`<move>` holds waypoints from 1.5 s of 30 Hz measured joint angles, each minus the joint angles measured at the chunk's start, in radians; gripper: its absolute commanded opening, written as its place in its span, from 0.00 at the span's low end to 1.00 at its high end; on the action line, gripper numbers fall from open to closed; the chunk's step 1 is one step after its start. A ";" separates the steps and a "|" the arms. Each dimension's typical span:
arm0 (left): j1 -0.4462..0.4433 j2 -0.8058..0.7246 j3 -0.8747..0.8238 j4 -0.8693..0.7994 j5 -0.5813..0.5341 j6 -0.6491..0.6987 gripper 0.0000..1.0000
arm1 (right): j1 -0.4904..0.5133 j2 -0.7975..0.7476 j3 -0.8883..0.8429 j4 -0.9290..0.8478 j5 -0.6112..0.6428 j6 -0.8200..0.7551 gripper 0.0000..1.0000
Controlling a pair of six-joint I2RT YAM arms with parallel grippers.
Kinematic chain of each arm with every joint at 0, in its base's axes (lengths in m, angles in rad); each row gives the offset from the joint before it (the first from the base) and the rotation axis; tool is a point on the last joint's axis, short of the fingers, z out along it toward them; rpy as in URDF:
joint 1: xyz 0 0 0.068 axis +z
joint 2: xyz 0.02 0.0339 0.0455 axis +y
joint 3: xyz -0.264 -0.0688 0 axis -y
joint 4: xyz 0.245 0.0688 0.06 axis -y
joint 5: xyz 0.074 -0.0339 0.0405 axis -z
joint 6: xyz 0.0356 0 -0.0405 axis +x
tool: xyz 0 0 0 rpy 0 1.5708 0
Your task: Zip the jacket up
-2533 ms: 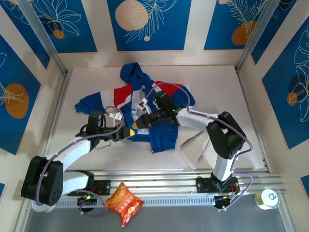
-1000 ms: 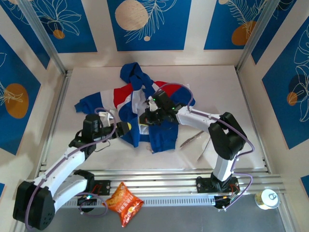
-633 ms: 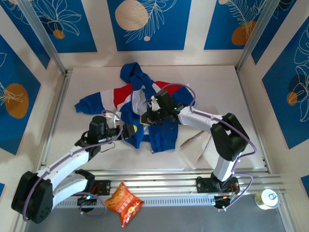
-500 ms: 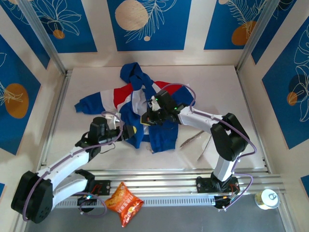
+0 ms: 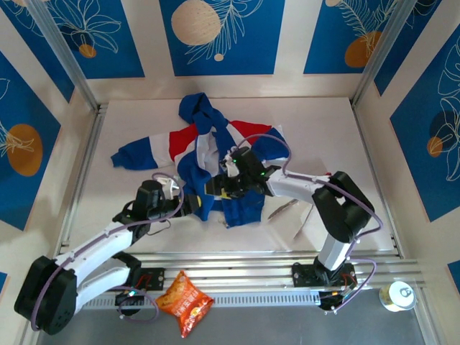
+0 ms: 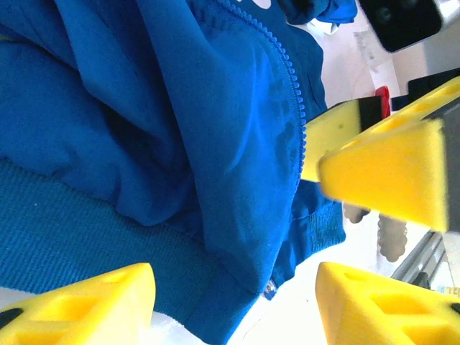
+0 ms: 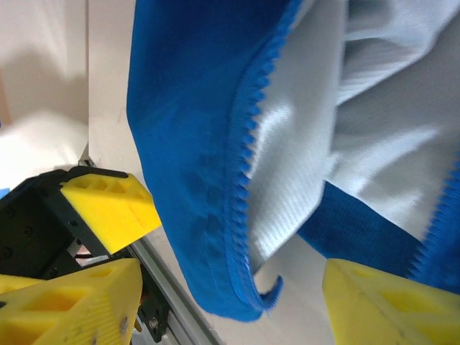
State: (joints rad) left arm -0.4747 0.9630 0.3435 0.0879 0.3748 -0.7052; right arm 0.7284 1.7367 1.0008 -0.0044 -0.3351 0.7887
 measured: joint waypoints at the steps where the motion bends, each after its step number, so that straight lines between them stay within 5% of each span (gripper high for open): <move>1: 0.000 0.000 0.000 -0.003 -0.003 0.001 0.61 | 0.006 0.026 0.008 0.017 -0.013 -0.002 0.58; 5: -0.001 -0.005 0.000 -0.031 -0.010 0.008 0.61 | 0.023 0.122 0.066 0.057 -0.058 -0.008 0.25; 11: 0.000 -0.044 0.000 -0.071 -0.036 0.024 0.61 | 0.032 0.134 0.156 0.038 -0.079 -0.036 0.00; 24: 0.002 -0.024 0.099 -0.130 -0.073 0.051 0.66 | -0.005 0.134 0.321 -0.189 -0.005 0.008 0.00; 45: -0.085 0.130 0.060 0.089 -0.024 0.132 0.63 | -0.029 0.134 0.346 -0.282 0.036 0.090 0.00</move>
State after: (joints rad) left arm -0.5598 1.0935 0.4034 0.1764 0.3511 -0.5732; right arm 0.6998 1.8702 1.3472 -0.2867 -0.2989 0.8791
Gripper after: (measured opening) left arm 0.644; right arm 0.068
